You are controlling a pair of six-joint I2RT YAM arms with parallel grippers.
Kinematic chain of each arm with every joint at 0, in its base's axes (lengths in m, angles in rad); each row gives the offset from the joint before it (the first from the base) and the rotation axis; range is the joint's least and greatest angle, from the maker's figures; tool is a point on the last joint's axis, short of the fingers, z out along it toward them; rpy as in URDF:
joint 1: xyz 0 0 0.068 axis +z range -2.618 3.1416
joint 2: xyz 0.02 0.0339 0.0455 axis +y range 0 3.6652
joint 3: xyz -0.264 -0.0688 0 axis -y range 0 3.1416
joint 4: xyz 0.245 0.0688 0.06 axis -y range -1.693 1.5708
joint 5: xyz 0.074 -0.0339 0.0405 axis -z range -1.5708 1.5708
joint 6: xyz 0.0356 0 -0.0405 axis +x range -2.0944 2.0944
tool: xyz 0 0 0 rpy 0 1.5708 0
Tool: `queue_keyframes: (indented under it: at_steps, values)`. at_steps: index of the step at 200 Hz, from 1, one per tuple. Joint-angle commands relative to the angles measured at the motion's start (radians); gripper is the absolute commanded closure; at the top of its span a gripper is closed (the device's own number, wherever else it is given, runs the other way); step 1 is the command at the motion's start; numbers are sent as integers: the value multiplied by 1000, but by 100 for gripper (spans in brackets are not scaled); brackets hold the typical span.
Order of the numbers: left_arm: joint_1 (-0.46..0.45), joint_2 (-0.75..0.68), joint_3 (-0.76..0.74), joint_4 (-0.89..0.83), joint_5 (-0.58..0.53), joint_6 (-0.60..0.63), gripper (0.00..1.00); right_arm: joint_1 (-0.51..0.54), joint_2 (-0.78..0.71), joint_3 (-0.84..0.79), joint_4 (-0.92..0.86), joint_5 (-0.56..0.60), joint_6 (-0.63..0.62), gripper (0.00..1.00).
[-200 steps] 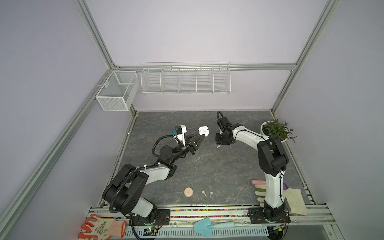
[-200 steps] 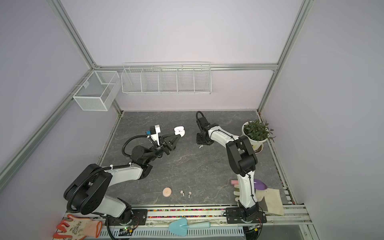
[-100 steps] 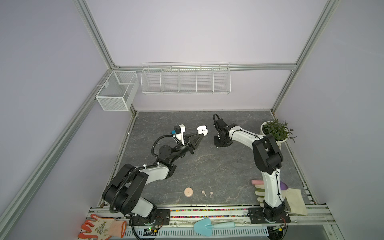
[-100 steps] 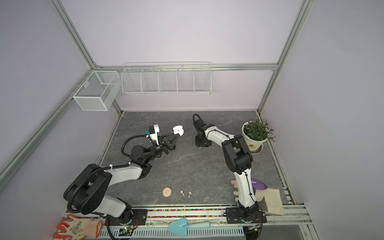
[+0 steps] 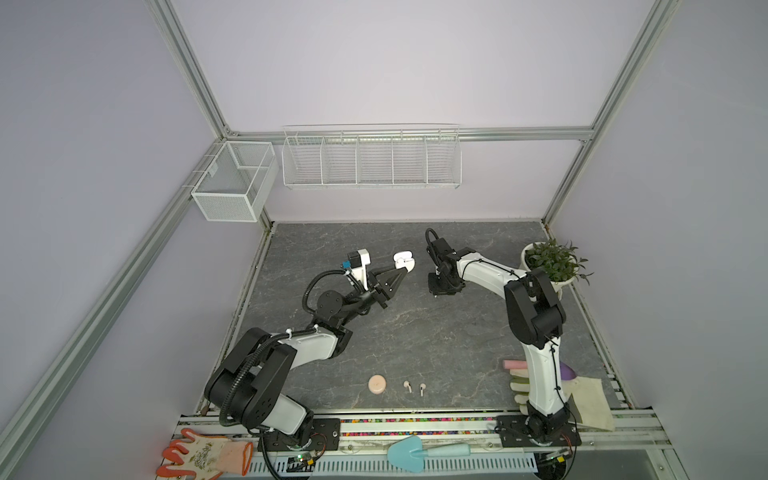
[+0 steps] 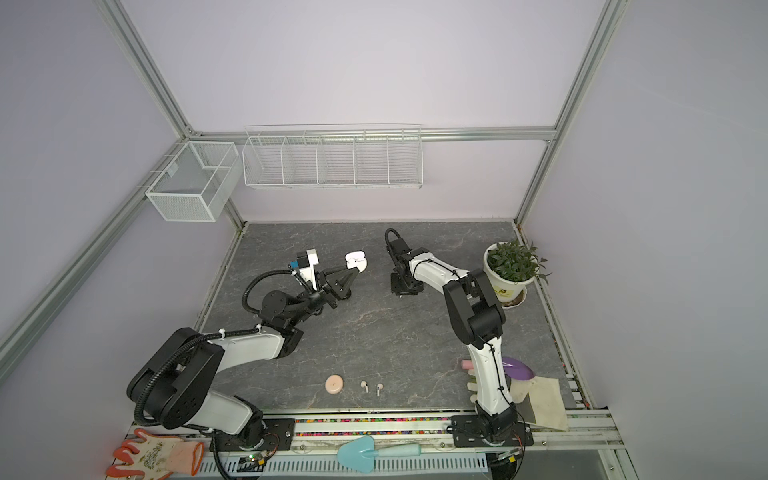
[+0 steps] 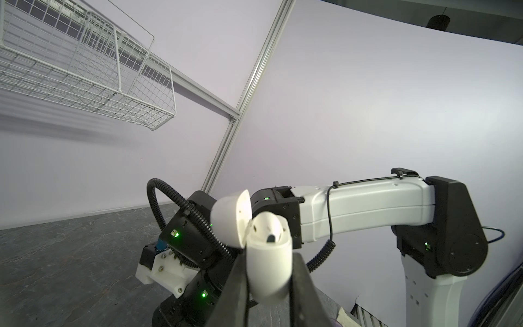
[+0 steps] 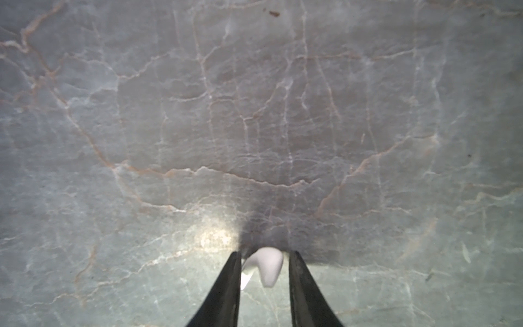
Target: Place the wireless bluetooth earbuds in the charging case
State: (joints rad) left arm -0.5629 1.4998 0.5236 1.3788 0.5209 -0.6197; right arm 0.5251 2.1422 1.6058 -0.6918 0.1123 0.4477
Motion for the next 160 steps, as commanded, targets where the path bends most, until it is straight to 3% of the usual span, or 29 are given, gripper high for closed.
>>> queue_keyframes:
  at_steps: [1,44,160]
  values:
    - [6,-16,-6,39,7,8,100,10,22,22,-30,5,-10,67]
    - [6,-17,-9,38,7,7,100,7,3,7,-36,24,-23,73]
    - [6,-28,-13,38,7,12,100,-11,21,13,-10,-8,-18,71]
